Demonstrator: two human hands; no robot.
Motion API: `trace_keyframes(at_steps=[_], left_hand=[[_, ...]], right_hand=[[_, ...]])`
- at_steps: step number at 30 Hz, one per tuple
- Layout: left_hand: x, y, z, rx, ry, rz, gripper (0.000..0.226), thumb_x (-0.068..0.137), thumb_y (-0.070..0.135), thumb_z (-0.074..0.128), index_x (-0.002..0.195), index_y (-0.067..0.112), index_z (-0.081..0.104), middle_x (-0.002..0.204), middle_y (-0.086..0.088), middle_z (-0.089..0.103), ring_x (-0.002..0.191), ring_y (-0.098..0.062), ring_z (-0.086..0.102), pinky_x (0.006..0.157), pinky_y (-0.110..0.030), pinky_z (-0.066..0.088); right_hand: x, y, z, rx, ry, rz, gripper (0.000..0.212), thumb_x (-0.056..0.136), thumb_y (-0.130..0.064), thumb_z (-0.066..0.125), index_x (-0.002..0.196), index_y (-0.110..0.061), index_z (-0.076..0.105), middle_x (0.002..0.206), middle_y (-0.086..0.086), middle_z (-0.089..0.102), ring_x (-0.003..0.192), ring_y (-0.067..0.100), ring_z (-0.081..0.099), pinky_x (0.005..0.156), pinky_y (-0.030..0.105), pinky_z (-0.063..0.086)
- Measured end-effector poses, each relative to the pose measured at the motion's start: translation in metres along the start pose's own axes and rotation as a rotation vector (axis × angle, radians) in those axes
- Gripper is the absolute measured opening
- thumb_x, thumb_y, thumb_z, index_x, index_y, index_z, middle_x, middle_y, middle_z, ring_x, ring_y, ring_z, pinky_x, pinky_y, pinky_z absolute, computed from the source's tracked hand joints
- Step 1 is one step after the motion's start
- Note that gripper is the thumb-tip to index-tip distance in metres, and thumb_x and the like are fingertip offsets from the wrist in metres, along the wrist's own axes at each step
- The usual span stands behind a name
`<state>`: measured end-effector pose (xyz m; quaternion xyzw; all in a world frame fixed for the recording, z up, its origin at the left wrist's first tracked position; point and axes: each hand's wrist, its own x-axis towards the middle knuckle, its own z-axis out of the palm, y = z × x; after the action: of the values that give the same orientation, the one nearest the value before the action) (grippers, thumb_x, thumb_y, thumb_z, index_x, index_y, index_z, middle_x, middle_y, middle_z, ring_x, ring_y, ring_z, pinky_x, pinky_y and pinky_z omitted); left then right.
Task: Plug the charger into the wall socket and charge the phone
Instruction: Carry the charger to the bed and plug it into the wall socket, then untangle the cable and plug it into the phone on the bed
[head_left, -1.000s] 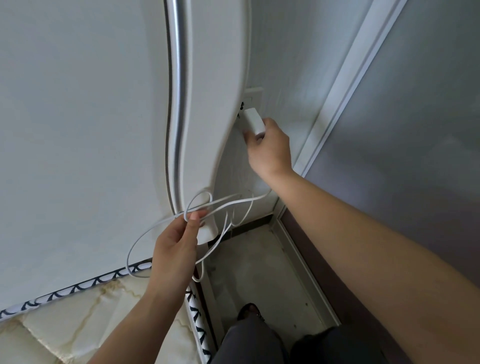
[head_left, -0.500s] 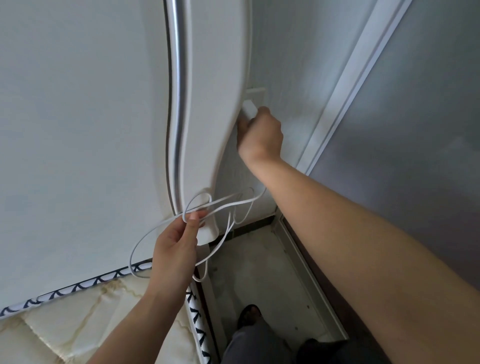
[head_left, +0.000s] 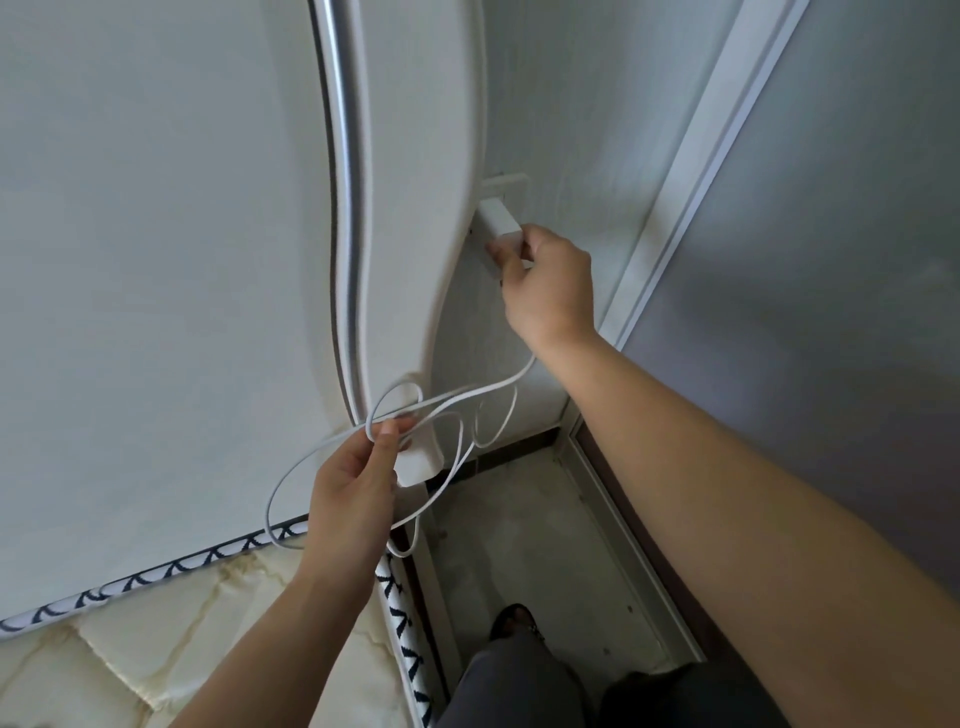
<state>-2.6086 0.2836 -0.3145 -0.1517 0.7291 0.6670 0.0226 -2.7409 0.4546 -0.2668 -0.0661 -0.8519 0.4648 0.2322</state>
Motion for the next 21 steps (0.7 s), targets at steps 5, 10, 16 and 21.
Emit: trace_keyframes(at_steps=[5, 10, 16, 21], left_hand=[[-0.008, 0.008, -0.012, -0.040, -0.036, 0.005, 0.018, 0.090, 0.030, 0.054, 0.089, 0.033, 0.072, 0.058, 0.019, 0.056, 0.042, 0.002, 0.055, 0.044, -0.011, 0.042], [-0.024, 0.000, -0.058, 0.031, -0.031, -0.013, 0.017, 0.088, 0.024, 0.058, 0.090, 0.033, 0.072, 0.073, 0.016, 0.066, 0.056, -0.001, 0.053, 0.060, -0.024, 0.045], [-0.055, -0.011, -0.109, 0.131, -0.059, 0.017, 0.018, 0.087, 0.019, 0.060, 0.079, 0.032, 0.071, 0.080, 0.008, 0.072, 0.063, 0.001, 0.064, 0.065, -0.024, 0.049], [-0.078, -0.018, -0.140, 0.076, -0.118, 0.003, 0.014, 0.086, 0.021, 0.062, 0.082, 0.034, 0.066, 0.082, 0.008, 0.070, 0.068, -0.002, 0.067, 0.068, -0.027, 0.050]], right_hand=[[0.000, -0.001, -0.013, 0.028, -0.119, 0.078, 0.025, 0.087, -0.028, 0.055, 0.099, -0.009, 0.066, 0.093, 0.008, 0.067, 0.086, 0.028, 0.065, 0.076, 0.040, 0.055], [-0.067, 0.001, -0.032, 0.018, -0.148, 0.084, 0.044, 0.084, -0.044, 0.057, 0.113, -0.012, 0.055, 0.096, -0.006, 0.057, 0.083, 0.012, 0.062, 0.070, 0.020, 0.050], [-0.189, -0.010, -0.025, 0.057, -0.338, 0.096, 0.034, 0.083, -0.032, 0.062, 0.114, -0.020, 0.055, 0.098, -0.011, 0.060, 0.079, -0.004, 0.059, 0.069, 0.009, 0.046], [-0.237, -0.041, 0.003, 0.085, -0.564, 0.062, 0.053, 0.080, -0.034, 0.065, 0.129, -0.032, 0.044, 0.118, -0.011, 0.053, 0.093, 0.002, 0.058, 0.068, 0.005, 0.042]])
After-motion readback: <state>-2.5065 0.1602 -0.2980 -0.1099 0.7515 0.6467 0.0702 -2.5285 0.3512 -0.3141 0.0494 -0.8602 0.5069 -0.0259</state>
